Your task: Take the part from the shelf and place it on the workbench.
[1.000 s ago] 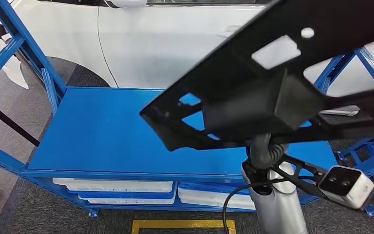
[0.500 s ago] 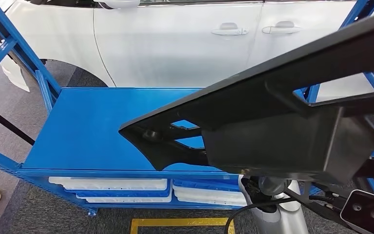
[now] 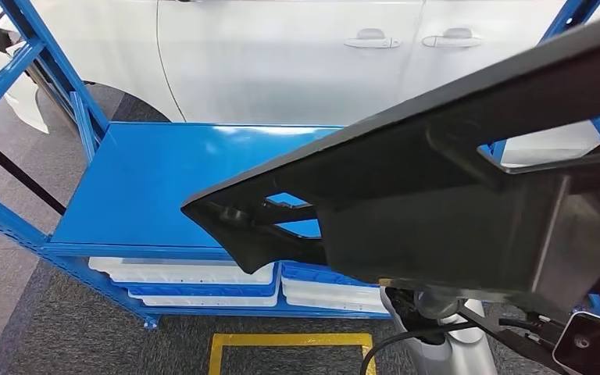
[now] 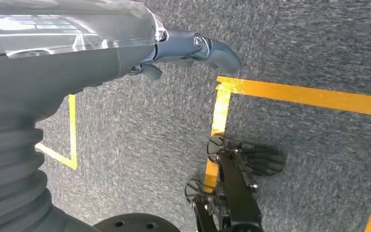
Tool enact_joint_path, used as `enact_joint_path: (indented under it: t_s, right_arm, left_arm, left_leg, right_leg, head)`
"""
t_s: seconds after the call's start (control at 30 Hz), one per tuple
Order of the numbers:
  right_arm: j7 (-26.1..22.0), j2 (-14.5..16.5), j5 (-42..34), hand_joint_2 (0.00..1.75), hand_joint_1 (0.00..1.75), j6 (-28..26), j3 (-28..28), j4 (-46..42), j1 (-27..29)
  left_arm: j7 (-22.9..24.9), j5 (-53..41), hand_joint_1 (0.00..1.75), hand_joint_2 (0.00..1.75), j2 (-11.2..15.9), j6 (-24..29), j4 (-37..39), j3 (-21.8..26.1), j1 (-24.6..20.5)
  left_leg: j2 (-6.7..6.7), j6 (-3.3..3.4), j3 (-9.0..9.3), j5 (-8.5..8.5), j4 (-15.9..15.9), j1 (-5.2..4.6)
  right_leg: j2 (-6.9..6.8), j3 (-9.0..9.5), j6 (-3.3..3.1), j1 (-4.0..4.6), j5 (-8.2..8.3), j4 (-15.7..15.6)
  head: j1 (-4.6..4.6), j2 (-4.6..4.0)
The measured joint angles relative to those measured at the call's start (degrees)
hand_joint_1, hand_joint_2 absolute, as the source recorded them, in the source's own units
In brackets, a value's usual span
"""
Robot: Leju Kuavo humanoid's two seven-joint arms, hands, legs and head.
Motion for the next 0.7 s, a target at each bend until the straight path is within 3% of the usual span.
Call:
enact_joint_path:
  t_s: [0.07, 0.17, 0.2, 0.23, 0.33, 0.37, 0.4, 0.43, 0.47, 0.53, 0.57, 0.6, 0.67, 0.7]
  right_arm:
    - [-0.8, -0.3, 0.0, 1.75, 1.75, -0.4, 0.6, -0.4, 0.1]
    - [-2.3, -0.8, 0.6, 1.75, 1.75, -1.8, 1.5, -1.0, 0.3]
    - [-2.7, -1.0, 1.2, 1.75, 1.75, -2.5, 1.8, -1.1, 0.4]
    - [-2.9, -1.2, 1.7, 1.75, 1.75, -3.1, 2.1, -1.2, 0.5]
    - [-3.0, -1.7, 2.5, 1.75, 1.75, -4.0, 3.0, -1.2, 0.7]
    - [-3.0, -1.9, 2.4, 1.75, 1.75, -3.9, 3.2, -1.2, 0.7]
    - [-3.0, -2.0, 2.2, 1.75, 1.75, -3.8, 3.5, -1.1, 0.7]
    - [-3.0, -2.2, 2.1, 1.75, 1.75, -3.5, 3.8, -1.0, 0.6]
    - [-3.0, -2.2, 1.9, 1.75, 1.75, -3.4, 4.0, -0.9, 0.5]
    - [-3.0, -2.4, 1.8, 1.75, 1.75, -3.2, 4.4, -0.8, 0.3]
    - [-3.0, -2.4, 1.7, 1.75, 1.75, -3.2, 4.5, -0.8, 0.2]
    - [-3.0, -2.5, 1.7, 1.75, 1.75, -3.2, 4.7, -0.7, 0.0]
    - [-2.9, -2.5, 1.4, 1.75, 1.75, -3.0, 4.9, -0.6, -0.2]
    - [-2.9, -2.6, 1.0, 1.75, 1.75, -2.8, 5.0, -0.5, -0.3]
  left_arm:
    - [0.0, 0.0, 0.0, 1.75, 0.1, 0.0, 0.0, -0.1, 0.0]
    - [0.0, 0.0, 0.0, 1.75, 0.2, 0.0, 0.1, -0.2, 0.0]
    - [0.0, 0.0, 0.0, 1.75, 0.2, 0.1, 0.1, -0.3, 0.0]
    - [-0.1, 0.0, 0.0, 1.75, 0.3, 0.1, 0.2, -0.4, 0.1]
    - [-0.4, 0.0, 0.0, 1.75, 0.4, 0.3, 0.2, -0.6, 0.0]
    - [-0.5, 0.0, 0.0, 1.75, 0.4, 0.3, 0.3, -0.6, 0.0]
    - [-0.5, 0.0, 0.0, 1.75, 0.4, 0.3, 0.3, -0.6, 0.0]
    - [-0.5, 0.0, 0.0, 1.75, 0.4, 0.3, 0.3, -0.6, 0.0]
    - [-0.5, 0.0, 0.0, 1.75, 0.5, 0.3, 0.3, -0.6, 0.0]
    - [-0.6, 0.0, 0.0, 1.75, 0.7, 0.3, 0.3, -0.5, -0.2]
    - [-0.6, 0.0, 0.0, 1.75, 0.8, 0.3, 0.3, -0.5, -0.2]
    - [-0.6, 0.0, 0.0, 1.75, 0.9, 0.3, 0.3, -0.5, -0.3]
    - [-0.6, 0.0, 0.0, 1.75, 0.9, 0.3, 0.3, -0.4, -0.2]
    - [-0.4, 0.0, 0.0, 1.75, 0.9, 0.3, 0.3, -0.2, -0.2]
  left_leg:
    - [-0.09, -0.67, -0.5, 0.5, 0.4, -0.06]
    - [-0.17, -1.88, -0.94, 1.17, 0.5, 0.07]
    - [-0.18, -2.21, -1.37, 0.29, 1.1, 0.16]
    - [-0.19, -2.49, -2.07, -1.65, 2.7, 0.25]
    - [-0.15, -3.06, -4.88, -9.51, 13.0, 0.37]
    - [-0.15, -3.12, -5.14, -10.36, 15.7, 0.37]
    - [-0.15, -3.07, -4.56, -9.99, 16.8, 0.36]
    - [-0.15, -2.88, -2.89, -8.69, 15.5, 0.34]
    - [-0.16, -2.51, -0.16, -7.23, 12.3, 0.25]
    - [-0.14, -1.55, 6.09, -6.49, 3.6, -0.15]
    - [-0.15, -1.14, 8.03, -6.7, 0.5, -0.43]
    - [-0.15, -0.82, 8.9, -7.01, -1.1, -0.68]
    - [-0.1, -0.24, 8.54, -6.01, -1.9, -0.77]
    - [0.01, 0.12, 8.2, -5.31, -2.2, -0.67]
  right_leg:
    - [0.15, 2.6, -0.7, 0.27, 0.57, -4.4]
    - [0.17, 1.8, -2.15, 0.49, 1.42, -4.9]
    - [0.11, 1.33, -2.66, 0.44, 1.98, -5.0]
    - [0.04, 0.73, -3.12, 0.37, 2.62, -5.1]
    - [-0.05, -1.51, -3.72, 0.55, 4.43, -5.1]
    - [-0.07, -2.29, -3.75, 0.67, 5.0, -5.0]
    - [-0.08, -3.07, -3.75, 0.81, 5.56, -5.0]
    - [-0.07, -3.79, -3.72, 0.95, 6.1, -4.9]
    - [-0.07, -4.41, -3.68, 1.08, 6.63, -4.8]
    - [-0.09, -5.21, -3.36, 1.28, 7.59, -4.8]
    - [-0.16, -5.32, -3.09, 1.25, 8.03, -4.8]
    - [-0.22, -5.35, -2.74, 1.14, 8.46, -4.9]
    - [-0.3, -5.41, -2.02, 0.91, 9.22, -5.1]
    - [-0.23, -5.74, -1.69, 0.85, 8.67, -4.8]
  head:
    - [0.0, 0.0]
    - [-0.01, 0.0]
    - [0.0, 0.0]
    - [-0.01, 0.0]
    - [-0.01, 0.0]
    - [-0.01, 0.0]
    - [-0.02, 0.0]
    - [-0.02, 0.0]
    - [-0.02, 0.0]
    - [-0.02, 0.0]
    - [-0.01, 0.0]
    - [-0.01, 0.0]
    - [-0.02, 0.0]
    - [-0.02, 0.0]
